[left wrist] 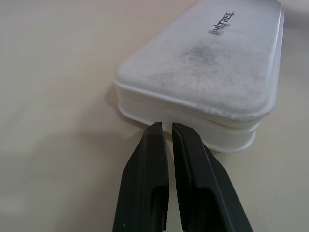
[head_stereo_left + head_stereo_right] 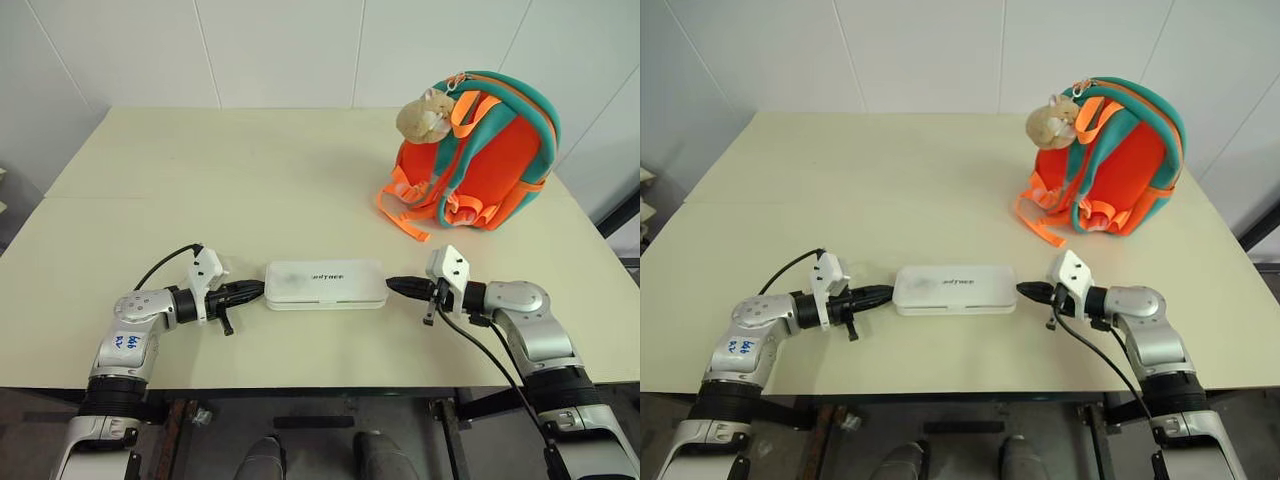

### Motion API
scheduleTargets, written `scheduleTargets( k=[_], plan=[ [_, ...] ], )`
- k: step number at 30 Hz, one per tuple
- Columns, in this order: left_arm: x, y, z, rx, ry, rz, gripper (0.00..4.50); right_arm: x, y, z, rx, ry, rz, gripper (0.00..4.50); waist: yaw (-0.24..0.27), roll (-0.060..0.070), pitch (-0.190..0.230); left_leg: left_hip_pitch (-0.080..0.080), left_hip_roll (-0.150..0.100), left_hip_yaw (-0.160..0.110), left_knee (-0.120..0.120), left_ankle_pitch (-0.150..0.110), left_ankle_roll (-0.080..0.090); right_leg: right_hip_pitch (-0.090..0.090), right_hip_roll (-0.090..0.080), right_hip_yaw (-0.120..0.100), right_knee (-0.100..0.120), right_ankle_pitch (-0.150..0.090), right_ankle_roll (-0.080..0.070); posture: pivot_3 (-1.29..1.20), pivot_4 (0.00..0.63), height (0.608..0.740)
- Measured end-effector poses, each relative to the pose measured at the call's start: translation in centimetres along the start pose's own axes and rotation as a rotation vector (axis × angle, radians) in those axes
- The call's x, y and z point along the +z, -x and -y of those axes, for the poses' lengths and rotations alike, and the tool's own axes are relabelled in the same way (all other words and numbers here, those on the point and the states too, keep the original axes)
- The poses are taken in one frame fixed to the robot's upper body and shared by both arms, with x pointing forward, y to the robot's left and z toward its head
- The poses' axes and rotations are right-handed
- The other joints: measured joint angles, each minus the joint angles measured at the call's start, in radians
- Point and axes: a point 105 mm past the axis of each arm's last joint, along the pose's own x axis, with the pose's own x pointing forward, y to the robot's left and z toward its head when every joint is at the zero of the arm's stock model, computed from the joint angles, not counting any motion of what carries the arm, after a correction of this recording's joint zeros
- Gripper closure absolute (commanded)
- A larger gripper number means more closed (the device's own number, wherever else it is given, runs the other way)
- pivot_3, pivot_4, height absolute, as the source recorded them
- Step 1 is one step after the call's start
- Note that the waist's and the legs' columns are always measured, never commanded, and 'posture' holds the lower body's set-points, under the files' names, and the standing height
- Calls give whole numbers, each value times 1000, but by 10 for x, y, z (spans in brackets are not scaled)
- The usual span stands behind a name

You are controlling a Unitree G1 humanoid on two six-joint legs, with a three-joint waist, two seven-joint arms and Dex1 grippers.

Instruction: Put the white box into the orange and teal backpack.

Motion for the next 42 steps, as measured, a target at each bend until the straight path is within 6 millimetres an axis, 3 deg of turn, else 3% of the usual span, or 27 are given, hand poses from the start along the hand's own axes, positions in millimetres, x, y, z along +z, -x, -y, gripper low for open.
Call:
scheduleTargets(
  k=[6,15,22,33,38,42],
  plan=[
    [-1,1,5,12,12,-1,4163,-5,2,-9,10,-19,-4,4488,1,0,0,1,0,0,1,0,0,1,0,0,0,0,0,0,150,740],
    [0,11,16,3,20,-18,4163,3,2,-2,13,13,3,4488,0,0,0,1,0,0,0,0,0,2,0,0,-1,0,-1,0,150,740],
    [-1,45,-3,65,-17,-96,4163,4,15,7,21,40,-36,4488,0,0,0,1,0,0,-1,0,0,2,0,0,-2,-1,-1,0,150,740],
    [6,48,-8,45,-14,-104,4163,16,25,12,11,30,0,4488,-4,0,0,0,1,0,-1,-1,0,1,0,0,-3,-1,-1,0,150,740],
    [6,46,-8,38,5,-100,4163,38,17,1,68,32,54,4488,0,0,0,1,1,0,-1,-1,0,1,0,-1,-3,-1,-1,0,150,740],
    [9,43,-8,31,7,-92,4163,38,0,-20,139,-4,75,4488,1,0,0,0,1,0,-1,-1,0,1,0,-1,-3,-1,-1,0,150,740]
  ],
)
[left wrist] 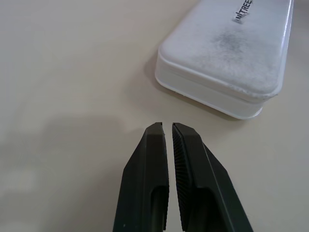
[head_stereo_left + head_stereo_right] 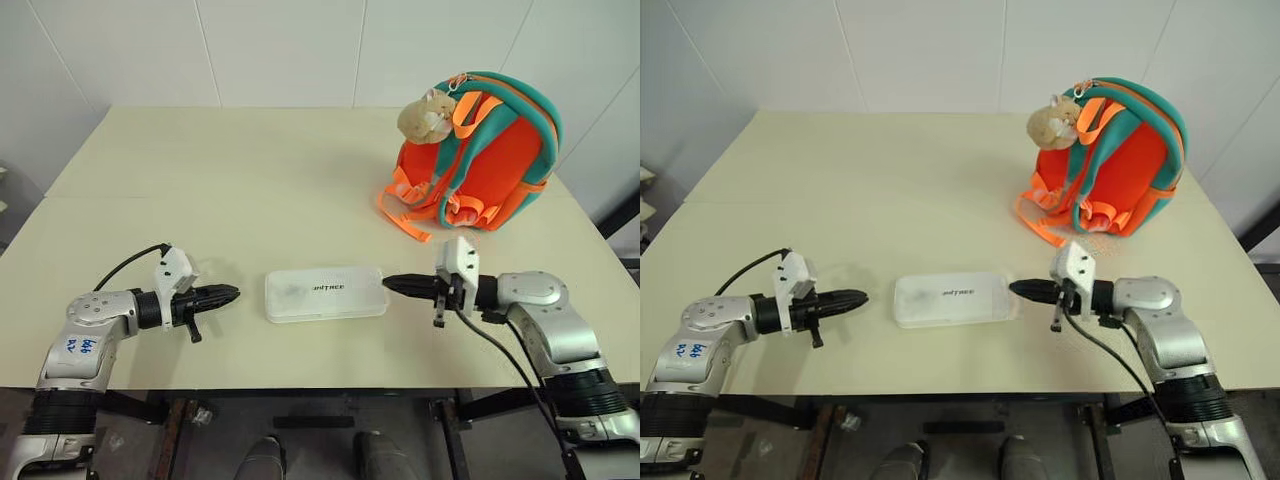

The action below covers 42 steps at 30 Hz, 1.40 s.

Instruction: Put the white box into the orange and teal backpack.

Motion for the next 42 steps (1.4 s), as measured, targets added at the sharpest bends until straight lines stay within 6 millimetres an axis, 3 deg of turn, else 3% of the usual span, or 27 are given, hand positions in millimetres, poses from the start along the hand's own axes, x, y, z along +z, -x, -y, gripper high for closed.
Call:
scheduleTargets(
  k=[4,7,12,27,30,32,38,42],
  plan=[
    [3,-1,-1,0,-4,8,4163,-10,-17,-11,31,-46,-2,4488,0,0,0,0,0,0,0,0,0,0,0,0,0,0,0,0,150,740],
    [6,-4,-1,-3,-6,15,4163,-19,-27,-9,23,-57,-7,4488,-2,0,0,0,0,0,0,0,0,0,0,0,0,0,0,0,150,740],
    [7,-7,1,-7,-6,22,4163,-17,-37,2,-3,-10,-3,4488,-2,0,0,1,0,0,0,0,0,0,0,0,1,0,0,0,150,740],
    [7,-8,1,-8,5,35,4163,-15,-34,-7,19,6,-18,4488,-1,0,0,1,0,0,0,0,0,0,0,0,1,0,0,0,150,740],
    [10,-8,3,-32,3,48,4190,-11,-21,0,-4,-12,-25,3901,0,0,0,0,0,0,0,0,0,0,0,0,0,0,0,0,150,740],
    [11,-8,4,-50,7,58,4008,-6,-12,6,-18,-17,-25,3235,0,0,0,0,0,0,0,0,0,0,0,0,-1,0,0,0,150,740],
    [20,0,-1,-87,103,82,2327,9,24,24,-50,-34,-76,1192,-1,0,0,0,0,0,-1,-1,1,0,0,0,-2,0,0,0,150,740],
    [22,3,4,-176,315,104,1094,-7,40,29,-50,-127,-180,0,-2,0,0,0,0,0,-1,-1,1,0,0,0,-2,0,0,0,150,740]
  ],
)
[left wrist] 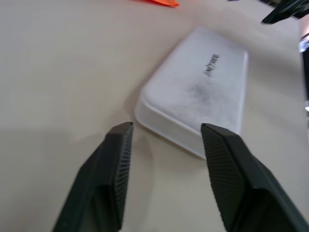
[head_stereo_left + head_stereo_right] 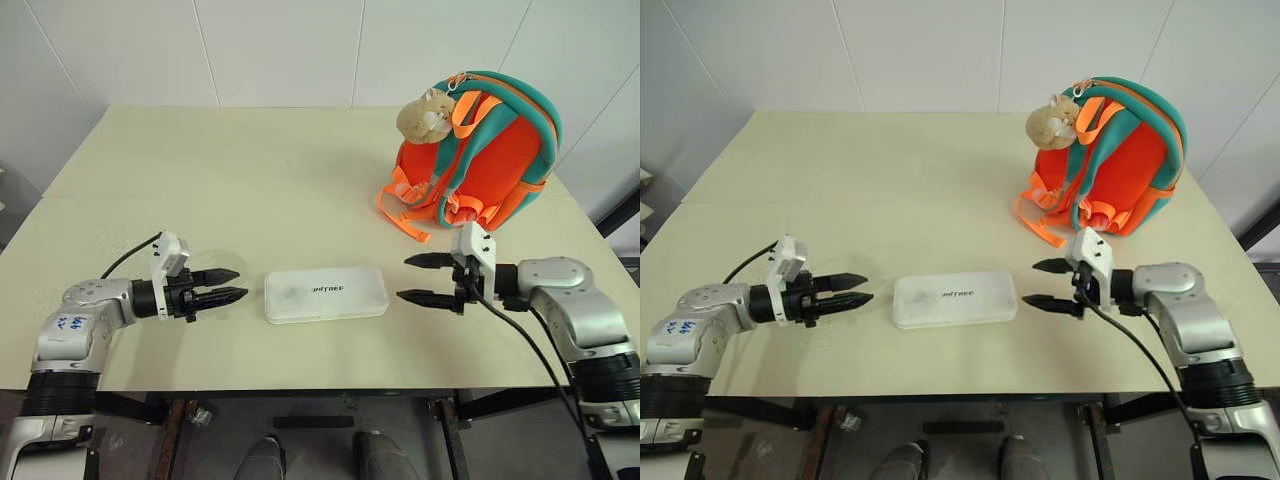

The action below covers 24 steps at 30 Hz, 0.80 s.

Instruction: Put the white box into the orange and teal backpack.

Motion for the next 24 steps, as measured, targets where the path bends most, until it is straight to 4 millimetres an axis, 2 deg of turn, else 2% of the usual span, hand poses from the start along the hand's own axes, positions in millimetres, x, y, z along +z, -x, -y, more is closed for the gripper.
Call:
scheduleTargets(
  k=[3,4,10,16,19,24],
  plan=[
    [-3,4,-11,41,150,-18,165,-8,-2,3,17,-52,-38,0,-5,0,0,0,0,0,1,0,0,0,0,0,1,0,0,0,150,740],
    [-4,5,-12,47,183,-23,40,-10,-3,3,22,-61,-48,0,-6,0,0,0,0,0,0,0,0,0,0,0,1,0,0,0,150,740],
    [-16,3,-25,100,479,-77,40,-11,-8,7,53,-105,-96,0,-3,0,0,0,0,0,0,0,0,0,0,0,1,0,1,0,150,740],
    [-8,-4,-31,139,741,-81,40,-18,-14,6,86,-135,-128,0,0,0,0,0,-1,0,1,0,0,0,0,0,3,-1,2,0,150,740],
    [-8,-8,-28,120,831,-70,40,-17,-18,4,106,-134,-130,0,1,0,0,0,-1,-1,2,0,0,0,0,0,4,-1,2,0,150,740],
    [-12,-23,-11,21,958,-98,40,-18,-26,-3,146,-141,-134,0,1,0,0,0,-1,-1,2,0,-1,0,0,0,4,-1,2,0,150,740]
  ],
)
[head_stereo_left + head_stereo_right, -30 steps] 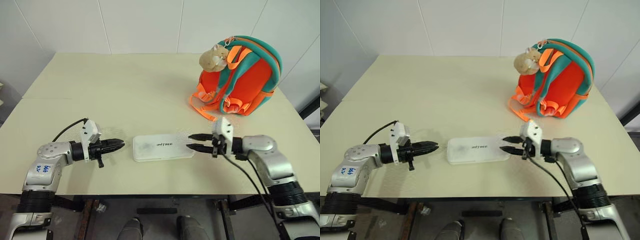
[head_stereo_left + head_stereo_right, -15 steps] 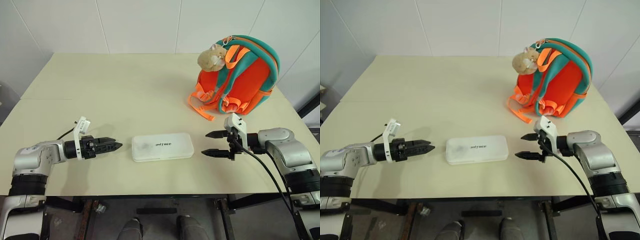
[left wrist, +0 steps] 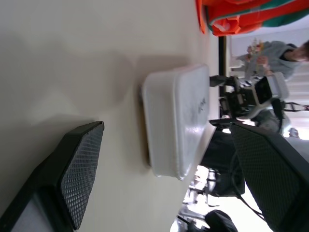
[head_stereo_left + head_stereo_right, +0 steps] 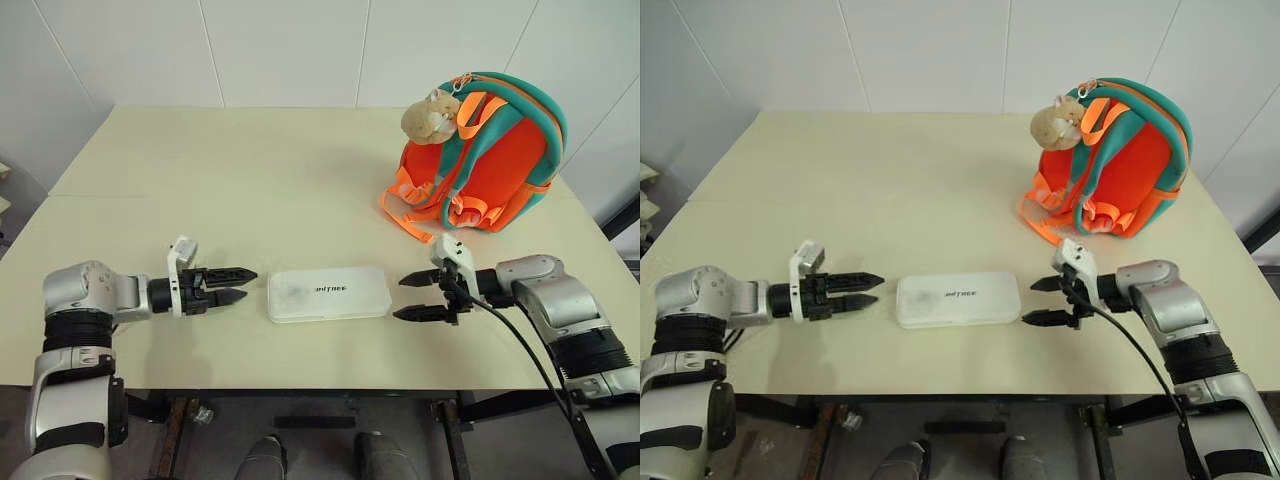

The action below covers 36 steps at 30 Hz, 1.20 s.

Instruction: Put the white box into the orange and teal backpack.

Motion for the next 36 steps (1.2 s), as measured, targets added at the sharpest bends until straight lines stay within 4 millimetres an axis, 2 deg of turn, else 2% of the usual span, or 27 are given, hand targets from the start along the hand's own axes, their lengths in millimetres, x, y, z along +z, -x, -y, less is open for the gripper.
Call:
scheduleTargets(
  k=[9,15,18,24,27,36],
  plan=[
    [-4,-20,3,-27,-16,-39,40,5,-8,-7,44,21,22,0,3,0,0,1,0,0,1,0,-1,1,0,0,0,0,0,0,150,740],
    [1,-37,1,-49,-86,-27,40,0,-11,-12,71,42,27,0,9,2,-1,10,-1,0,1,3,-2,12,-1,0,-3,1,1,0,150,740],
    [4,-44,-1,-48,-91,-30,40,-1,-11,-12,75,47,28,0,3,2,-2,17,-1,0,2,2,-4,22,-1,0,-12,-3,-13,0,150,740],
    [1,-56,3,-83,-83,-68,40,1,-16,-14,89,57,44,0,2,2,-2,14,-2,1,1,4,-1,23,-2,0,-20,3,-10,0,150,740],
    [0,-62,6,-110,-74,-79,40,3,-21,-16,99,63,63,0,6,3,-2,14,-2,0,0,5,1,22,-2,0,-17,8,5,0,150,740],
    [-2,-67,9,-141,-94,-102,40,0,-23,-17,90,101,55,0,7,3,-2,13,-2,0,-1,1,1,21,-2,0,-17,7,6,0,150,740]
  ],
)
